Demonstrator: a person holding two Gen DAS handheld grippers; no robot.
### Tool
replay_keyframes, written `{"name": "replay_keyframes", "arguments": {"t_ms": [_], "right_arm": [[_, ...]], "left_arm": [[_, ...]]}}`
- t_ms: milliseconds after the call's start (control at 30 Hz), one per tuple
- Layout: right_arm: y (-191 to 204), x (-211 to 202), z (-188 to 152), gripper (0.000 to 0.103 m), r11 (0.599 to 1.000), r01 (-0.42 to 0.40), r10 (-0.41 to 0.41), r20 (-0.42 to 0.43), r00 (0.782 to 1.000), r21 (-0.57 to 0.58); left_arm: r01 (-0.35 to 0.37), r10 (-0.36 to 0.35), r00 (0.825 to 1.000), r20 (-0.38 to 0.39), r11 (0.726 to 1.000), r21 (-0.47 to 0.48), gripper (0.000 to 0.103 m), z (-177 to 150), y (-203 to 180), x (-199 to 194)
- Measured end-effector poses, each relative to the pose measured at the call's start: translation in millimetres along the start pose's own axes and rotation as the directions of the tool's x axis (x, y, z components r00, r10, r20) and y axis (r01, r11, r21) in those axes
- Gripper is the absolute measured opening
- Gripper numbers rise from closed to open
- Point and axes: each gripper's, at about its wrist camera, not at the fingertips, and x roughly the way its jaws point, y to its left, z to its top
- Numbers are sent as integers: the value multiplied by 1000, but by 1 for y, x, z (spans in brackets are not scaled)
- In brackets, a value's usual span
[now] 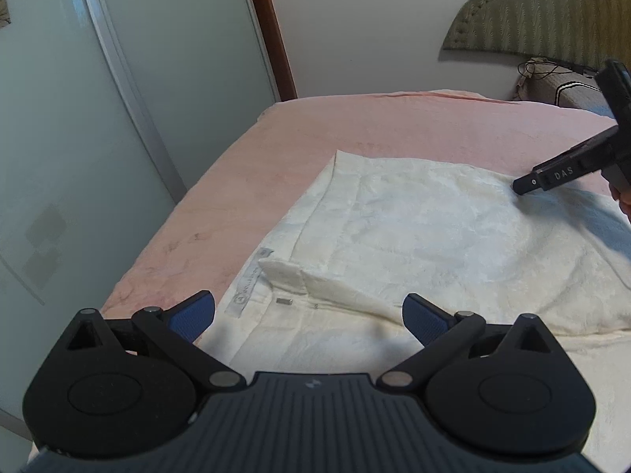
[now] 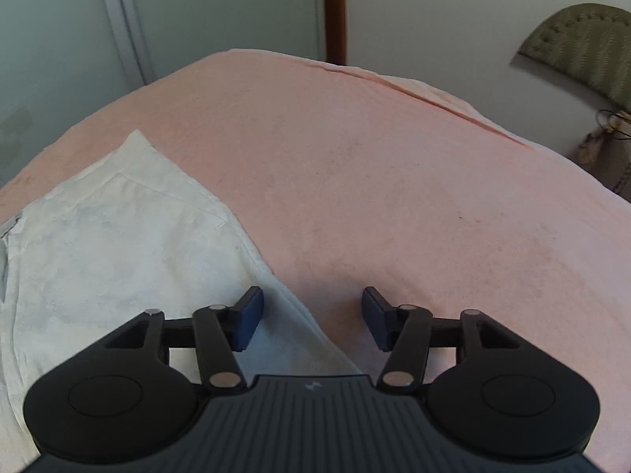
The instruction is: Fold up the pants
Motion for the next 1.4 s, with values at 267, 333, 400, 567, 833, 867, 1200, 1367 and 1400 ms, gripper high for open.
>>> {"name": "replay_keyframes", "arguments": {"t_ms": [267, 333, 400, 567, 833, 867, 1200, 1367, 1400], "right_arm": [[32, -25, -18, 10, 989, -2, 11, 63, 998, -145], [58, -44, -28, 9, 966, 78, -47, 129, 991, -247], [91, -65, -45, 9, 914, 155, -84, 199, 976, -375], [156, -95, -104, 9, 756, 256, -105, 274, 956, -603], [180, -107, -150, 9, 726, 278, -102, 301, 948, -629], [183, -106, -154, 9, 722, 291, -111, 309, 944, -628], [238, -189, -183, 8, 811, 218, -39, 322, 946, -543], [293, -226, -227, 8, 854, 55, 85, 242, 967, -518], [302, -224, -234, 8, 853, 48, 87, 232, 969, -520]], "left_arm": [[82, -87, 995, -48, 992, -93, 103, 39, 0, 41], [116, -125, 991, -57, 985, -128, 100, 52, 4, 48], [167, -175, 984, -26, 967, -190, 101, 65, 11, 48], [273, -274, 961, 45, 904, -328, 103, 93, 23, 55], [216, -286, 954, -86, 860, -463, 50, 103, 32, 91], [218, -300, 948, -109, 857, -467, 39, 99, 34, 92], [331, -369, 927, -64, 887, -322, 11, -3, 103, -26], [280, -324, 939, -116, 915, -292, 12, -66, 127, -45], [263, -316, 938, -140, 917, -301, 12, -79, 130, -40]]}}
